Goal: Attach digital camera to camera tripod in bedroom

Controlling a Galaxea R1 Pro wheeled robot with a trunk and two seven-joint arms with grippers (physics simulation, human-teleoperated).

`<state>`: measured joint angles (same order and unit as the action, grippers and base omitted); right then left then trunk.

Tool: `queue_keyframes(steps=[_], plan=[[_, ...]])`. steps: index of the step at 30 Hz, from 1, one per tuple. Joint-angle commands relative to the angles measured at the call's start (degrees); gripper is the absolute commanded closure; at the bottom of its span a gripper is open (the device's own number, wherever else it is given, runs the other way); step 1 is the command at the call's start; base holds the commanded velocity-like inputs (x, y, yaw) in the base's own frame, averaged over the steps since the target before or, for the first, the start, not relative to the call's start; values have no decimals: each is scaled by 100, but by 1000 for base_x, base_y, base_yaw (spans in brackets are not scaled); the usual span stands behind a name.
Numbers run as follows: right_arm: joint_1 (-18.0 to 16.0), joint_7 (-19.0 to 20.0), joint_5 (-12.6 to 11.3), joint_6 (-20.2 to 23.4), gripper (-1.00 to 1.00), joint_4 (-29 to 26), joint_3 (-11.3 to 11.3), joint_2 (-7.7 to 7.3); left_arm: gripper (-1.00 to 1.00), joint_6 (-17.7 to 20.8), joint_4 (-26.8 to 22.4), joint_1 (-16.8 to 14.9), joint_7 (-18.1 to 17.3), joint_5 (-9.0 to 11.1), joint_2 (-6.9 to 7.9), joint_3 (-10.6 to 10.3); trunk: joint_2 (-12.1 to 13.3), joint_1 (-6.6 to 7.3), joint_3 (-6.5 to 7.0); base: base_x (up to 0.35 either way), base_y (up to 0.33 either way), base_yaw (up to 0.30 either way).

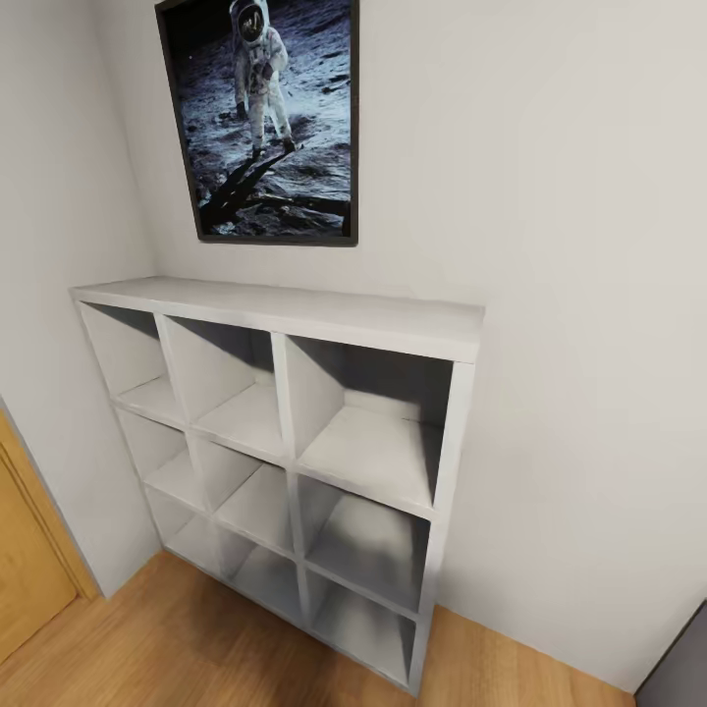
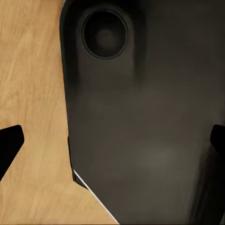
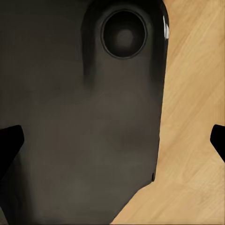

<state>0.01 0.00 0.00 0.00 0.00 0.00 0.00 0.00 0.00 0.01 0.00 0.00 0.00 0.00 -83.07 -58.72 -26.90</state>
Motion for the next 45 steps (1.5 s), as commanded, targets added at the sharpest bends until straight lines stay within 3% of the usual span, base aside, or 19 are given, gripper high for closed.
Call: queue_keyframes(steps=[1,15,33,45], plan=[[-10,-33,-33,-33,-100,33,13,-33,-100,-33,-33,7,-9,33,-33,33,-1,0,-3,0,0,0],[-10,21,6,-266,-100,55,39,1,-100,-70,-183,15,-9,61,-14,65,-1,0,0,0,0,26],[-10,-8,-220,-844,-100,154,-8,-40,-100,-70,-187,15,-16,153,-18,69,-1,0,40,0,0,253],[-10,-9,-241,-878,-100,158,-8,-44,-100,-198,-189,13,-25,167,-18,70,-1,0,66,0,0,268]])
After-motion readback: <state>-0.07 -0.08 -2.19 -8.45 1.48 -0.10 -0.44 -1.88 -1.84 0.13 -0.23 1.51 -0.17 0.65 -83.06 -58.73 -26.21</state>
